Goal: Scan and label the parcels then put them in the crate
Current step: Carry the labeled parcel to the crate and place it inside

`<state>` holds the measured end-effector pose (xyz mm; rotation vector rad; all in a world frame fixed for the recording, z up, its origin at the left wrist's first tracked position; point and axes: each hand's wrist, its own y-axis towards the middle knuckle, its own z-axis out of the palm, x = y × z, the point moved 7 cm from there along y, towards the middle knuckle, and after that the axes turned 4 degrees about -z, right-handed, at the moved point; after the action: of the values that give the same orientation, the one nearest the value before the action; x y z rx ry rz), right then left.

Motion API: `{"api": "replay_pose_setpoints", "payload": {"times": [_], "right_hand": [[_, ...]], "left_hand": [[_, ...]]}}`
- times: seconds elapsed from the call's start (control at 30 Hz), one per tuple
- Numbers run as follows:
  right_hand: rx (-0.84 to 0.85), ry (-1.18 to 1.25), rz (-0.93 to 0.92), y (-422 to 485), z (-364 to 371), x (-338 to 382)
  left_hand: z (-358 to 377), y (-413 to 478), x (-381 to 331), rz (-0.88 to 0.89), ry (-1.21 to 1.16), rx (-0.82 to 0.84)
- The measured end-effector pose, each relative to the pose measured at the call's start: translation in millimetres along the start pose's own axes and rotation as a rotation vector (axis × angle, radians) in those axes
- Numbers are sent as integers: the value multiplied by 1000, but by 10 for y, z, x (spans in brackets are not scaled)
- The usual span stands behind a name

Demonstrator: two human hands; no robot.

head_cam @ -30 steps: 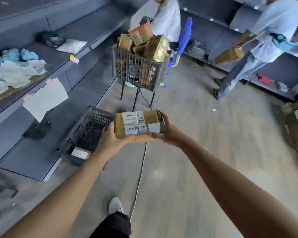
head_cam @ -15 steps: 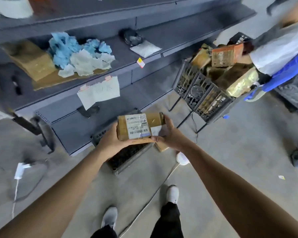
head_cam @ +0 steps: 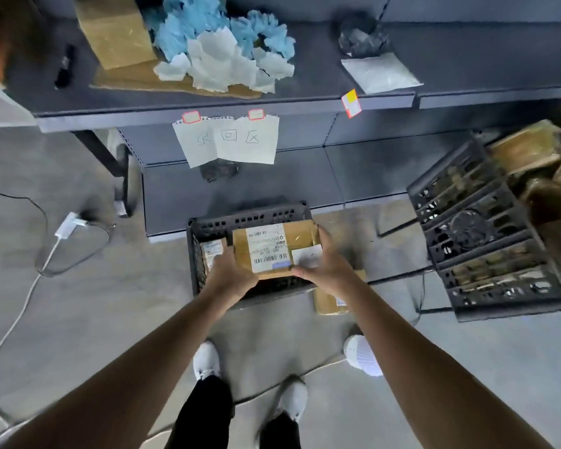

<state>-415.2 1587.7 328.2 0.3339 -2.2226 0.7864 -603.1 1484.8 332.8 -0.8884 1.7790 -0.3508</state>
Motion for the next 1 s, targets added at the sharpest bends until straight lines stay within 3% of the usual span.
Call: {"api": "replay_pose_setpoints", "payload": {"times": [0.3, 0.63, 0.77, 1.0], "right_hand": [[52, -169, -63, 1586, 1185, -1220], [95, -248, -31, 3224, 2301, -2607], [102, -335, -27, 3719, 2586, -2911], [134, -453, 37, 4276, 2827, -3263]], "left_hand": [[494, 1860, 1394, -124, 64, -35], [1159, 3653, 2605, -93, 306, -31], [1280, 4146, 2782, -2, 517, -45], [1608, 4575, 2945, 67, 628, 4]]}}
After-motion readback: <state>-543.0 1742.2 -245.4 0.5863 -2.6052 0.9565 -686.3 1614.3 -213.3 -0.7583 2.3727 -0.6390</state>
